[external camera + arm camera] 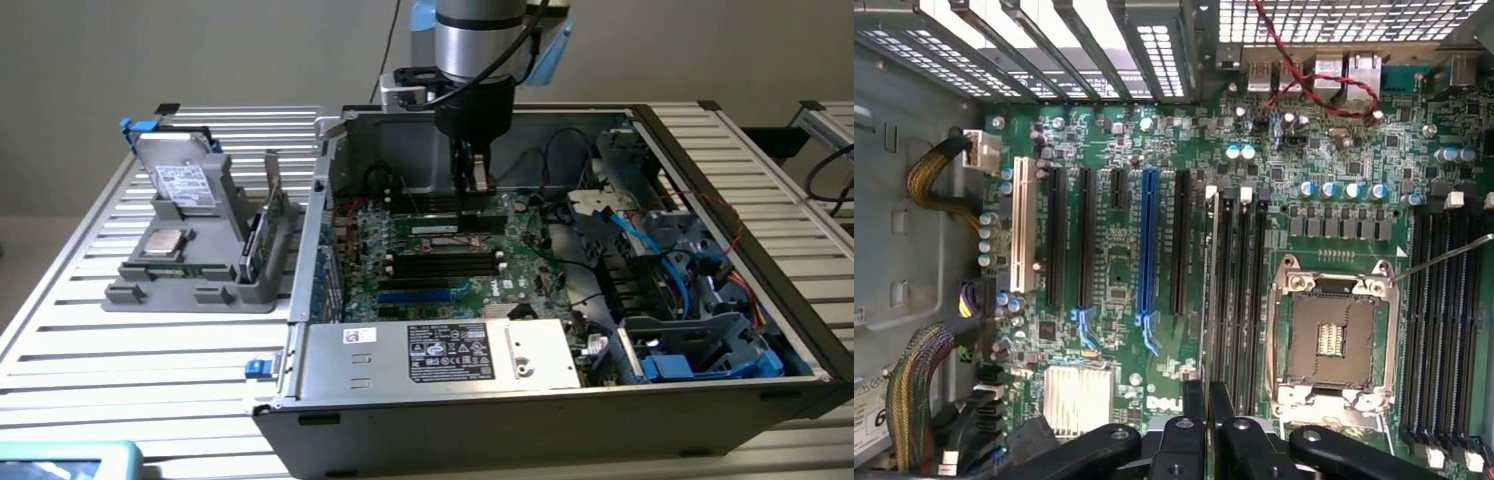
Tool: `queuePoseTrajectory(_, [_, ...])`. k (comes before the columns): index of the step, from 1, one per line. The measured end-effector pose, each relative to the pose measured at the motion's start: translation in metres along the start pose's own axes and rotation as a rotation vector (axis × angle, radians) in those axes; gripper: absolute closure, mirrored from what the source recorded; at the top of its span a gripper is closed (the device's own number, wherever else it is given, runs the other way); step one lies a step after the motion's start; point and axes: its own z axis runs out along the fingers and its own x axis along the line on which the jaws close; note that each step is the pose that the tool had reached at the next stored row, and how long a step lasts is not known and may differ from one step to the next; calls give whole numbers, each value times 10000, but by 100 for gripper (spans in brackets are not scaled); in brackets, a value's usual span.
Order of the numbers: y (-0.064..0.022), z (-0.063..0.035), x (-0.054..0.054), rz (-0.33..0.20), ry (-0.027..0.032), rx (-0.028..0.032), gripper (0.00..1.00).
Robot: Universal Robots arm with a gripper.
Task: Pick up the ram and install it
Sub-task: 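Insert the ram into the slot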
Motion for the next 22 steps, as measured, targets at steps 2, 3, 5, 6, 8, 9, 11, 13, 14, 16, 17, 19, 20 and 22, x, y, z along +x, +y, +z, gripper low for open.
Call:
queuePoseTrajectory(2, [-5,20,-3,1,32,-3,86])
queuePoseTrajectory(3, [-6,30,-5,6,32,-2,86])
queuePoseTrajectory(5, [-7,61,-8,18,31,-4,86])
queuePoseTrajectory(6, [-6,79,-10,24,30,-5,86])
queuePoseTrajectory(8, [-10,116,-14,32,29,-13,86])
queuePoseTrajectory(9, [-11,133,-15,37,30,-18,86])
queuePoseTrajectory(11, [-18,167,-19,45,29,-29,86])
queuePoseTrajectory(13, [-23,202,-23,45,28,-45,86])
queuePoseTrajectory(14, [-22,218,-25,46,28,-53,86])
queuePoseTrajectory(16, [-21,250,-28,45,28,-63,86])
queuePoseTrajectory(17, [-21,266,-30,43,28,-66,86])
queuePoseTrajectory(19, [-20,298,-34,43,28,-70,86])
queuePoseTrajectory(20, [-20,314,-35,43,29,-70,86])
queuePoseTrajectory(22, [-19,344,-39,43,28,-70,86])
